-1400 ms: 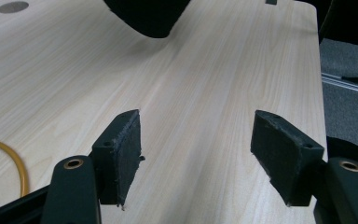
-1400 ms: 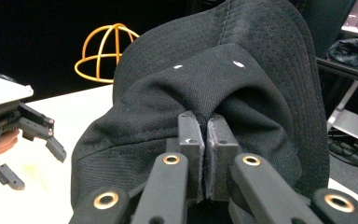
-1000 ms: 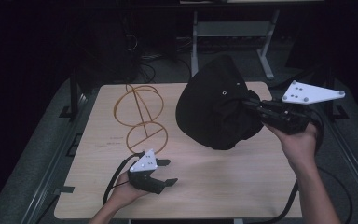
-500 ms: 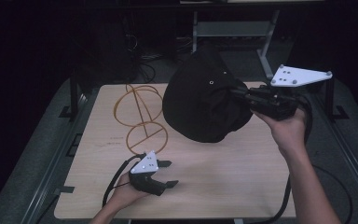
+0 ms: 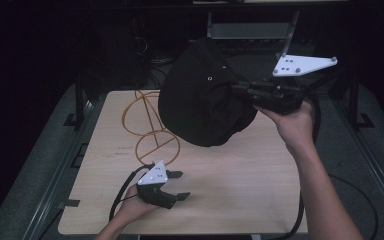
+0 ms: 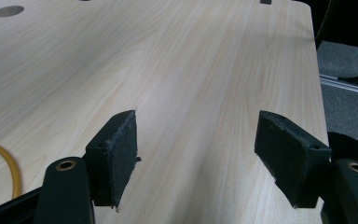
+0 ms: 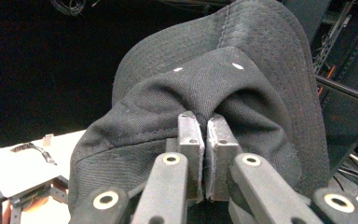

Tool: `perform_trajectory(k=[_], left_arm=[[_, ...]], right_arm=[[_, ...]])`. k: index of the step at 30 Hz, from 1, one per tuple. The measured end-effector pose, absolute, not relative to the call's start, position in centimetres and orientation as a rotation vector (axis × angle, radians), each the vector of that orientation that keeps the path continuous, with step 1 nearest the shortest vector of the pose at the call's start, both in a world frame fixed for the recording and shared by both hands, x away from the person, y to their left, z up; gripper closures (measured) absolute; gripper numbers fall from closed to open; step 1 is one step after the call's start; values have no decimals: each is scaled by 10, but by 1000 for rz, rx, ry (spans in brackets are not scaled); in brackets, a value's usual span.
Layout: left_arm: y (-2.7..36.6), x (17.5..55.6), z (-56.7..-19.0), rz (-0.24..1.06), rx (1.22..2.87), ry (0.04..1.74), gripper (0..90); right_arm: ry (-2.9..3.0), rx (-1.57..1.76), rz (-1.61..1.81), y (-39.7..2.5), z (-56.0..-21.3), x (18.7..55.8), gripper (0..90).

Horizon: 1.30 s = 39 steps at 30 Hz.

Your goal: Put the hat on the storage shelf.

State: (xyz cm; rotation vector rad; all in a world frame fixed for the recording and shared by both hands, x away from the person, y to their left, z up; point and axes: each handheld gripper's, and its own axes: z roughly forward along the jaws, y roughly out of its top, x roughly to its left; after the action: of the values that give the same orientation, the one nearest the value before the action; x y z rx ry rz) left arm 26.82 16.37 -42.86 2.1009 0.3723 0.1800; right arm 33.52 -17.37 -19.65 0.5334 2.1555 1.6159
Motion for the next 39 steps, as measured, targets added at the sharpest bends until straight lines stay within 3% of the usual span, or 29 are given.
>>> perform_trajectory(k=[39], left_arm=[[166, 270, -428, 199, 2096, 353, 284]], right_arm=[[2341, 379, 1642, -86, -164, 384, 863]])
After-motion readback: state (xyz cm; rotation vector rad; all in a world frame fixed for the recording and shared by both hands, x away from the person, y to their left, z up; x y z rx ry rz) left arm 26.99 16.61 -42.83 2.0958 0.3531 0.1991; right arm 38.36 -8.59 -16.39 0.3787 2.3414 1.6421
